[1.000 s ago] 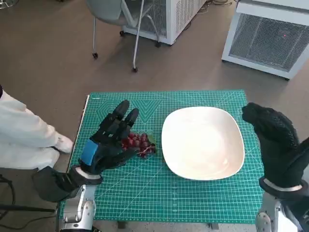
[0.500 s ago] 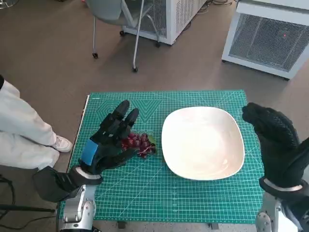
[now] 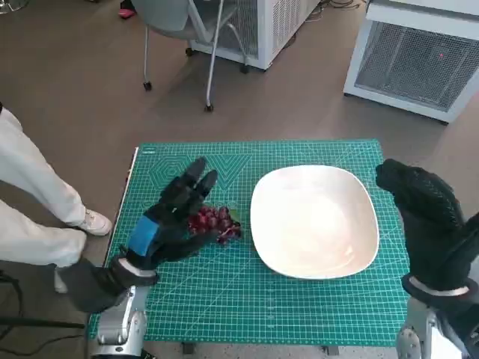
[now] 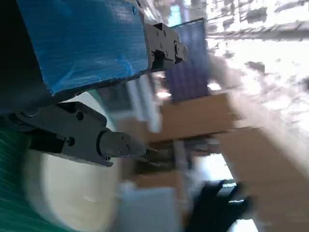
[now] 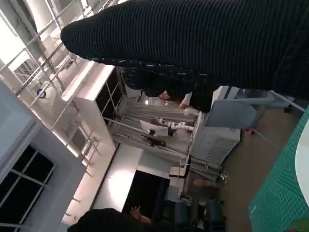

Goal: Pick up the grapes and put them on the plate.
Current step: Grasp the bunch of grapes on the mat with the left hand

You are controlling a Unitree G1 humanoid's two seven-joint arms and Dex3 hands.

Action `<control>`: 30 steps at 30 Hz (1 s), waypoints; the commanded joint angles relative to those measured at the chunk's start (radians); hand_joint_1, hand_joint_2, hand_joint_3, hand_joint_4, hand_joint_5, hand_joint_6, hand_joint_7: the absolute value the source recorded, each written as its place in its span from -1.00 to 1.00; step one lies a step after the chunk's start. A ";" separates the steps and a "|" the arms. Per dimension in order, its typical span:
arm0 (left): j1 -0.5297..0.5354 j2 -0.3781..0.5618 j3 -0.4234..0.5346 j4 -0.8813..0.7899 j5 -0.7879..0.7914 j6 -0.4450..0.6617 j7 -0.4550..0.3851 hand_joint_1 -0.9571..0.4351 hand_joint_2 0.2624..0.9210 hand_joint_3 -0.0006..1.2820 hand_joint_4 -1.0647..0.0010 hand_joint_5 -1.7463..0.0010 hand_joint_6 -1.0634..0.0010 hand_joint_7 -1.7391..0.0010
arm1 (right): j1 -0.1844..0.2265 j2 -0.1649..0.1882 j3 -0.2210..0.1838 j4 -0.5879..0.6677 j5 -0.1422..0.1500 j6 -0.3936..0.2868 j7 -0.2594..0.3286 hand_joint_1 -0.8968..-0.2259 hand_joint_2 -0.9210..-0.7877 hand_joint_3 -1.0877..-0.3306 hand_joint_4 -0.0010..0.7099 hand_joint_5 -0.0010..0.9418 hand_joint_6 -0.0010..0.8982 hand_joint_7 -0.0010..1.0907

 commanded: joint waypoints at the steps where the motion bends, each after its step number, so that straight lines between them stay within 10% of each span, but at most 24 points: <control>1: 0.073 0.119 -0.074 -0.228 0.540 0.038 0.225 0.01 0.74 -0.98 0.79 1.00 0.65 0.98 | 0.020 -0.005 -0.005 0.016 0.010 0.002 0.011 0.33 -1.00 0.41 0.95 -0.99 -0.23 0.25; 8: 0.101 0.133 -0.182 -0.454 0.975 0.344 0.173 -0.07 0.38 -1.00 0.98 1.00 0.66 0.99 | 0.019 -0.005 -0.004 0.022 0.004 -0.005 0.009 0.33 -1.00 0.41 0.94 -1.00 -0.24 0.26; 30: -0.001 0.073 -0.382 -0.328 1.186 0.581 0.137 -0.28 0.39 -0.99 0.93 0.99 0.62 0.99 | 0.022 -0.010 -0.011 0.031 0.015 -0.019 0.022 0.34 -1.00 0.40 0.94 -1.00 -0.26 0.27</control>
